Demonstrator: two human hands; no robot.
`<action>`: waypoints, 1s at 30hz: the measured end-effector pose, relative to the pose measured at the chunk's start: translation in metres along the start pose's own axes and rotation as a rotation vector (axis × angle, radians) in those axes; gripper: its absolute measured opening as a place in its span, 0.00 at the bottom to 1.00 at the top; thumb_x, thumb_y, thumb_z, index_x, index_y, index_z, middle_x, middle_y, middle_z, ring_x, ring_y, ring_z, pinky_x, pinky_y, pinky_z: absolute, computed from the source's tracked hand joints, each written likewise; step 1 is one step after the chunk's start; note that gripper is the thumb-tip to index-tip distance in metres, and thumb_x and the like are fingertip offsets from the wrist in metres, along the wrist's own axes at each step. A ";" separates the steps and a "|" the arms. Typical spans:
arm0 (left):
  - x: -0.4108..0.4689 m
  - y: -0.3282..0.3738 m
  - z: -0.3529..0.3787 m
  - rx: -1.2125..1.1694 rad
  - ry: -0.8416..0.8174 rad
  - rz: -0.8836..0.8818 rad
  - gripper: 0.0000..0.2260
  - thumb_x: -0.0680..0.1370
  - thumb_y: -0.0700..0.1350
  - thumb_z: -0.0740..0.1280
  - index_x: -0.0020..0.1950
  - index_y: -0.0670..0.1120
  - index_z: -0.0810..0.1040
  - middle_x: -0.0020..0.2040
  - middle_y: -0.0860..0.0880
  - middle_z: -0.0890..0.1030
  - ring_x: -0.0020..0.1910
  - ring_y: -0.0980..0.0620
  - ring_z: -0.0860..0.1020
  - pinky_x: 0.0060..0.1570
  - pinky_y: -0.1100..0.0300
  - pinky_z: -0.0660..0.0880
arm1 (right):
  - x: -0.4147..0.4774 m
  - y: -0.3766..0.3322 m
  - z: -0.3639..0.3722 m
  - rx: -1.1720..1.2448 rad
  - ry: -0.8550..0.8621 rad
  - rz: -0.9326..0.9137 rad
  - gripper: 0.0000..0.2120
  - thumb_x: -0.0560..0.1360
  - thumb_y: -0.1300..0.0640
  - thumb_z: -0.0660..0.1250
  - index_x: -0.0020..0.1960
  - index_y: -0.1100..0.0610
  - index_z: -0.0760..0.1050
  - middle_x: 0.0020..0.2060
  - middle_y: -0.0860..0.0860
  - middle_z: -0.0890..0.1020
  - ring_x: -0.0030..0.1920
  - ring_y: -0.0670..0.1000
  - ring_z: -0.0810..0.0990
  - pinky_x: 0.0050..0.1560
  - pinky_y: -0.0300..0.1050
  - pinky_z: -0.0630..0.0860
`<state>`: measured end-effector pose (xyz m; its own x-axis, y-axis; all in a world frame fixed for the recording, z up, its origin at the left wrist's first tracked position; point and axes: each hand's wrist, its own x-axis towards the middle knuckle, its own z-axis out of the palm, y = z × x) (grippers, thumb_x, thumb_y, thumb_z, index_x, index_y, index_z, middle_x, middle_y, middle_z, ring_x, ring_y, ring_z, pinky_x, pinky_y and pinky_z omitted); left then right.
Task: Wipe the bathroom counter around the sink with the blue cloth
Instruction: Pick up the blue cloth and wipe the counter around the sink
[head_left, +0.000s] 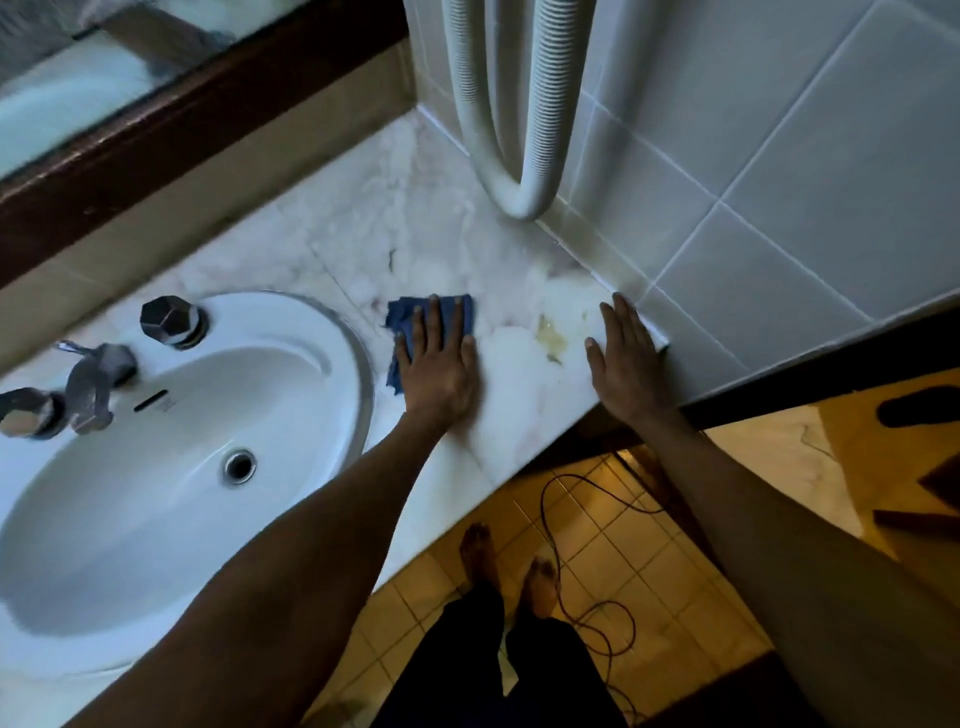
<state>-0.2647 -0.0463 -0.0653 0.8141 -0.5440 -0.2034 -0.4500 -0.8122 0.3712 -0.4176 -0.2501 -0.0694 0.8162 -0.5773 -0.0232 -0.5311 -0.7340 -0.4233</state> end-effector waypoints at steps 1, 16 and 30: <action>0.008 0.012 0.002 -0.021 0.005 -0.026 0.25 0.86 0.55 0.44 0.83 0.56 0.44 0.84 0.49 0.43 0.82 0.46 0.42 0.78 0.38 0.43 | -0.003 0.000 -0.001 0.002 -0.001 0.015 0.26 0.83 0.55 0.58 0.77 0.65 0.59 0.79 0.62 0.58 0.79 0.60 0.57 0.78 0.54 0.57; -0.038 -0.029 -0.003 0.113 -0.070 0.322 0.24 0.86 0.53 0.47 0.82 0.59 0.47 0.83 0.53 0.46 0.82 0.49 0.43 0.79 0.43 0.46 | -0.036 -0.002 -0.001 -0.002 0.024 0.117 0.26 0.83 0.51 0.55 0.78 0.60 0.59 0.80 0.59 0.57 0.80 0.58 0.55 0.79 0.54 0.54; -0.041 0.060 0.028 0.159 -0.155 0.625 0.24 0.86 0.56 0.44 0.83 0.58 0.46 0.83 0.54 0.45 0.82 0.50 0.41 0.79 0.45 0.42 | -0.069 0.037 -0.031 -0.078 -0.125 0.046 0.27 0.84 0.52 0.52 0.81 0.56 0.50 0.81 0.54 0.48 0.81 0.53 0.45 0.81 0.51 0.46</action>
<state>-0.3352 -0.0790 -0.0596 0.3251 -0.9373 -0.1252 -0.8788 -0.3484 0.3262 -0.5006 -0.2486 -0.0556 0.8101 -0.5653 -0.1554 -0.5804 -0.7362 -0.3479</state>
